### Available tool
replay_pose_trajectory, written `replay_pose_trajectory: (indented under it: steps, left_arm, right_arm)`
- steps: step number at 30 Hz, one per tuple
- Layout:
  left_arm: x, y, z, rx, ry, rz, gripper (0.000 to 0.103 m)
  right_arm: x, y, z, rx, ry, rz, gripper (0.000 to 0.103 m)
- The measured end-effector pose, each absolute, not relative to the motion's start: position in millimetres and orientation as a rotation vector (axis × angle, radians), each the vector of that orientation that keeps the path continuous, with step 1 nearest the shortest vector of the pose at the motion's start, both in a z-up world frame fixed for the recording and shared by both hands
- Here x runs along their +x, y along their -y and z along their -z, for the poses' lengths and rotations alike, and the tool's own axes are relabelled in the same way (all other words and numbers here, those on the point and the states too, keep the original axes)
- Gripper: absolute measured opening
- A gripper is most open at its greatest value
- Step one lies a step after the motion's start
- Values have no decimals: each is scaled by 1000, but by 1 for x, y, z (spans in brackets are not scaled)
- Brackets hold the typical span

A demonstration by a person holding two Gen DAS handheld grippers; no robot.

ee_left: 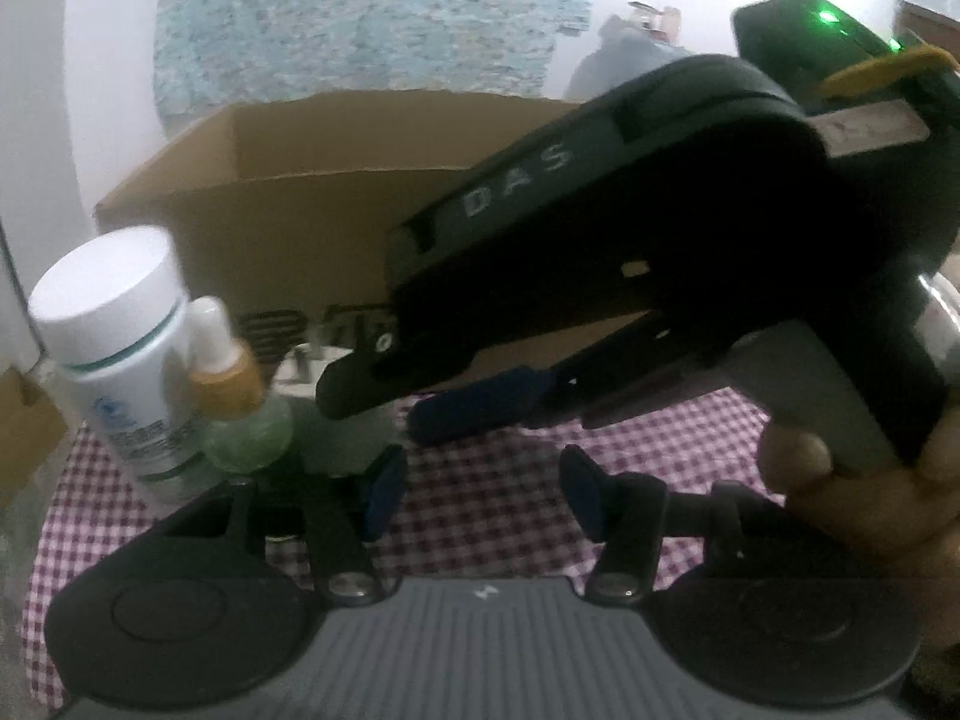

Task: Organize rigid objects
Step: 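Move the right tool to the white plug charger and close on it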

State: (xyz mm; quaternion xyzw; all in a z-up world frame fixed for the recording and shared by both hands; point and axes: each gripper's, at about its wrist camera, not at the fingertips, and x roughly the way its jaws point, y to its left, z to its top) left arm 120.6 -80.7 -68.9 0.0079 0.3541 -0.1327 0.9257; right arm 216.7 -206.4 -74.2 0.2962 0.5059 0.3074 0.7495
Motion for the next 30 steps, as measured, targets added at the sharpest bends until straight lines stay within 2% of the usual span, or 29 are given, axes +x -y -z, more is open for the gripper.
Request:
replay_pose_trajectory:
  steps: [5,14,21,26,28,30]
  left_arm:
    - [111,79,71,38,-716,247,57]
    - [102,66,72,44,-756,216,59]
    - [93,58,70,48,-759,226,58]
    - [91,51,70,37,-760,223,58]
    - [91,49,70,38,-756,220,59]
    - [91,48,70,43,-753,218,58]
  right_arm:
    - [213,211,63,594,-1052,-645,38]
    - [205,169,39,147,-898,-692,43]
    - [213,139,39,-42,-874,-777,48]
    - [210,128,46,-143,-883,-820,44]
    - [207,127,49,-158,-883,-816,33]
    - [208,129,49,-133,-884,-812,28]
